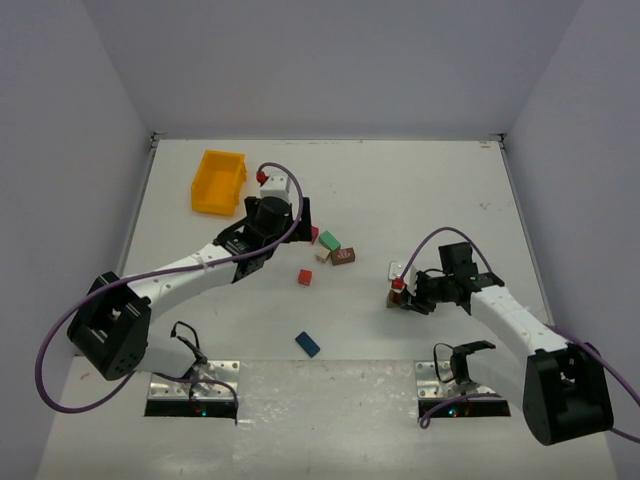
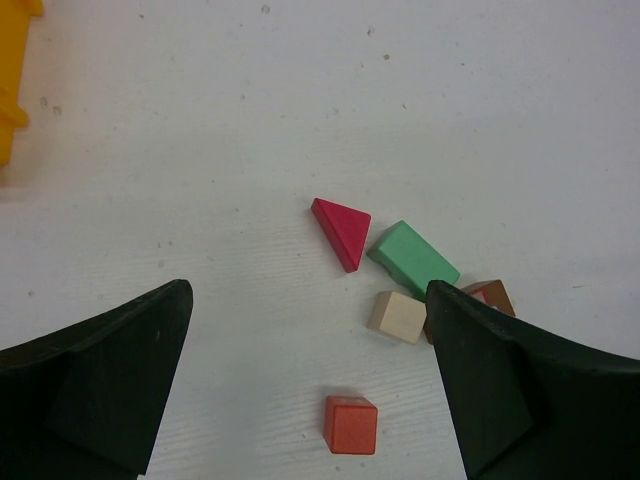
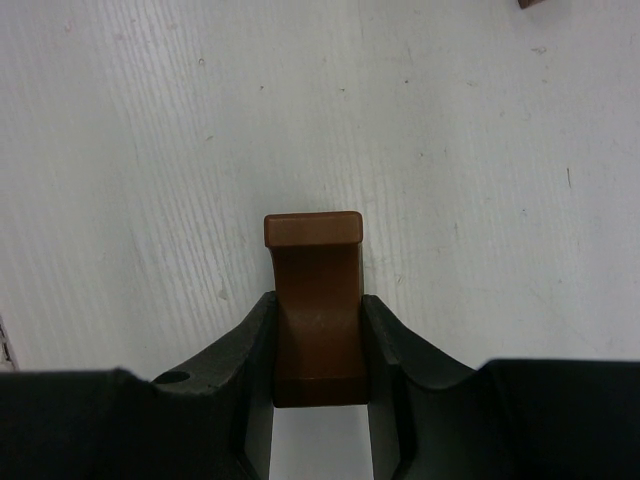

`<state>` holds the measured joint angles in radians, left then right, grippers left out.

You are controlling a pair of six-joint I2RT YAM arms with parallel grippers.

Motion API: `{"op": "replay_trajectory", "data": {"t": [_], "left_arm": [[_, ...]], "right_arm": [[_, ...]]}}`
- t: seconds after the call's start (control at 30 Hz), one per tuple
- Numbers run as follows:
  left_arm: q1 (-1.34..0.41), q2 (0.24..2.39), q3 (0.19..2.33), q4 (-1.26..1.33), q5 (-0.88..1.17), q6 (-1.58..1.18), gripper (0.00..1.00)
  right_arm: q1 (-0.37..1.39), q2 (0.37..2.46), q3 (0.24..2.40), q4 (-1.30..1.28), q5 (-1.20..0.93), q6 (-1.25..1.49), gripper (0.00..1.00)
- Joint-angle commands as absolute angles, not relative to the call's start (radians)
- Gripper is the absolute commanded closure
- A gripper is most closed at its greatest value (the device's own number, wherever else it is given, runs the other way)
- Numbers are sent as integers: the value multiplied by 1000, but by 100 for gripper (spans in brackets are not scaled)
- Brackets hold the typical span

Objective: Build the wood block tower

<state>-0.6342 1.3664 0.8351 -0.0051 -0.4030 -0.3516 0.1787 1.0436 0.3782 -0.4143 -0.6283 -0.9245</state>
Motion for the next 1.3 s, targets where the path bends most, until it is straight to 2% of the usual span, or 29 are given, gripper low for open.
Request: {"op": "replay_trajectory", "data": {"t": [0.0, 0.8, 1.27], "left_arm": [[-631, 1376, 879, -31, -412, -344, 0], [-630, 1384, 885, -35, -410, -345, 0], [-632, 1390, 890, -35, -417, -344, 0]], "right_arm": [[171, 1046, 382, -364, -670, -934, 79], [160, 1051, 367, -356, -661, -963, 78], [158, 1048, 367, -355, -655, -974, 72]]}}
